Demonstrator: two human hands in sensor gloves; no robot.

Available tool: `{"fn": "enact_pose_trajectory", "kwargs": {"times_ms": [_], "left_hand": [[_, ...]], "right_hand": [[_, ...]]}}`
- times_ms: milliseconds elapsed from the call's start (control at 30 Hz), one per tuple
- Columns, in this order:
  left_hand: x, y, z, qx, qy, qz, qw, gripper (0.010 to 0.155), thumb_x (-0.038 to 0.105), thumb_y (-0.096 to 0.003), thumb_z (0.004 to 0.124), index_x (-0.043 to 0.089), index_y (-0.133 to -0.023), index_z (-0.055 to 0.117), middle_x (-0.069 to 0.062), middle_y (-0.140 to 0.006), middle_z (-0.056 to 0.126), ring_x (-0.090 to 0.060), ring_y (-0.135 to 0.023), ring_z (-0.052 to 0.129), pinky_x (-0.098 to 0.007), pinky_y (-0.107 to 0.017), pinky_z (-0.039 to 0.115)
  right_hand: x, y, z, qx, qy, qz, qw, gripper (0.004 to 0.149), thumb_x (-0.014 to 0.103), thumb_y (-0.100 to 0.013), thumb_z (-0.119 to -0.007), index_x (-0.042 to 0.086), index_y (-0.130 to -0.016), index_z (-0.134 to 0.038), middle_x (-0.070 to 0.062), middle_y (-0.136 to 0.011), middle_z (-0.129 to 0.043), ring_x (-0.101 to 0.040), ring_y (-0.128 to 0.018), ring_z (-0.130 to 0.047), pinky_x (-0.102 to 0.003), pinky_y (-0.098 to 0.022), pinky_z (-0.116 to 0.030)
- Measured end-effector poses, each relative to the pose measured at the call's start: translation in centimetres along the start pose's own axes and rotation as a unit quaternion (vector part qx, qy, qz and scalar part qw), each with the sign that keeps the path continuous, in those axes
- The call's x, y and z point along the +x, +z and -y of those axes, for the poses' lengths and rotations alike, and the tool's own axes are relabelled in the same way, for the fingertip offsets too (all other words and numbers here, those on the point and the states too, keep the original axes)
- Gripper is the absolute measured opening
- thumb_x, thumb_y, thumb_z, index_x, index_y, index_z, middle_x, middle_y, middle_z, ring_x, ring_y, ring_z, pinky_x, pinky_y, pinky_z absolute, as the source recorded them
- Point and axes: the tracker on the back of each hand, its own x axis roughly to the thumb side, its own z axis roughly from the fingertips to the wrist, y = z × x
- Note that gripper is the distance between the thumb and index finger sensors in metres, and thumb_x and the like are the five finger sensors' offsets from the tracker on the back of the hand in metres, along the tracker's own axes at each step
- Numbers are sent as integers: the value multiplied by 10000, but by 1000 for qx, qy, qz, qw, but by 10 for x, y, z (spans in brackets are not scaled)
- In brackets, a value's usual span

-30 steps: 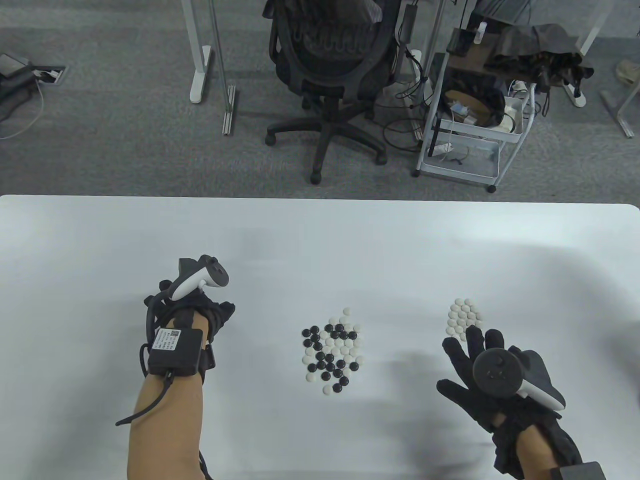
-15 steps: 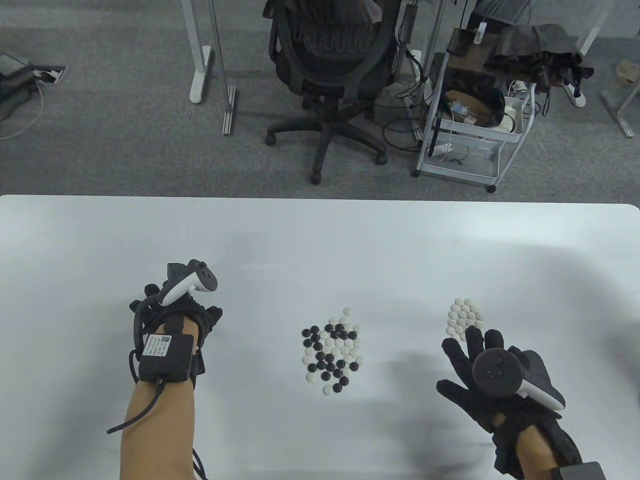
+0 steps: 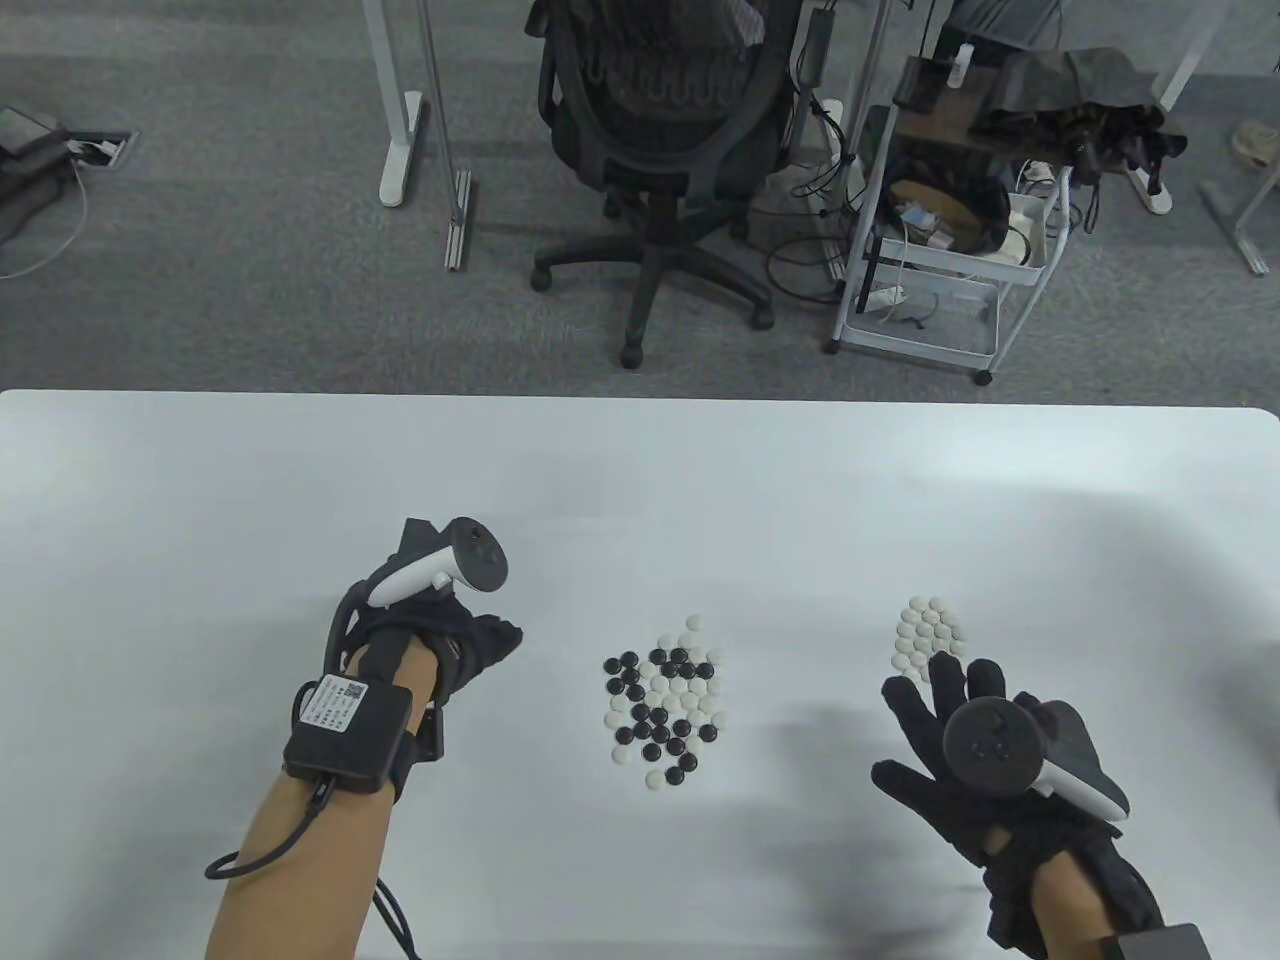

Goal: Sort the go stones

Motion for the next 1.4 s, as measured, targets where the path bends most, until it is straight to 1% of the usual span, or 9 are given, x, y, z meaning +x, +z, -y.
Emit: {"fn": "enact_pose_trajectory", "kwargs": {"times_ms": [133,300,367,567,733,800,900,1100,1400], "left_hand": [[28,-4,8,-10,-44,39,998,657,480,-565,438,255,-1171,558,-287,-1149,-102,-576,-920,-164,-831,-593,17],[61,-18,15,-19,-72,77,994,652,479,-563,431,271,-1174,523,-289,-1145,-109,-575,-916,-169,-831,-594,16],[68,-26,18,-24,-71,92,993,645,475,-565,426,287,-1181,458,-296,-1141,-117,-575,-911,-177,-832,-591,12],[74,-48,28,-45,-83,75,993,641,473,-561,413,317,-1182,370,-291,-1112,-162,-568,-896,-202,-831,-588,-2],[61,-49,28,-45,-80,48,995,639,473,-556,410,330,-1179,383,-273,-1096,-181,-561,-890,-213,-832,-585,-8],[46,-43,21,-32,-89,9,996,646,476,-553,412,323,-1181,421,-265,-1100,-181,-556,-896,-213,-830,-585,-15],[12,-34,12,-25,-54,-49,997,658,481,-549,420,301,-1178,490,-251,-1108,-176,-553,-900,-215,-828,-583,-25],[-34,-19,10,-16,0,-95,995,662,481,-549,430,288,-1169,554,-239,-1114,-168,-548,-903,-215,-825,-580,-34],[-59,-10,12,-4,7,-146,989,665,485,-547,429,294,-1177,522,-222,-1108,-187,-538,-903,-232,-820,-582,-49]], "right_hand": [[-1,0,0,0,-1,-1,1000,805,540,-558,-499,101,-1139,-155,-323,-1054,82,-584,-847,144,-783,-482,12],[0,0,0,0,-1,0,1000,803,540,-559,-499,103,-1139,-156,-324,-1054,81,-583,-848,144,-783,-482,11],[-1,1,0,-1,-2,-1,1000,803,540,-558,-499,104,-1139,-157,-324,-1054,82,-585,-848,143,-784,-482,11],[-1,2,1,-5,-3,-2,1000,803,540,-559,-499,102,-1141,-160,-323,-1055,81,-584,-849,142,-785,-483,10],[-2,2,2,-4,-4,-2,1000,804,539,-558,-499,101,-1140,-159,-325,-1055,78,-585,-849,141,-785,-483,9],[-2,2,2,-5,-5,-2,1000,803,540,-559,-500,103,-1140,-160,-325,-1056,78,-585,-849,142,-785,-483,9],[-2,2,2,-3,-5,-3,1000,803,539,-558,-500,102,-1141,-162,-326,-1055,77,-585,-850,140,-785,-482,9],[-2,2,2,-2,-3,-2,1000,802,540,-558,-500,102,-1142,-166,-325,-1056,77,-585,-850,141,-785,-483,8],[0,1,1,3,0,-2,1000,802,539,-558,-500,101,-1141,-167,-325,-1056,76,-585,-850,140,-786,-482,7]]}}
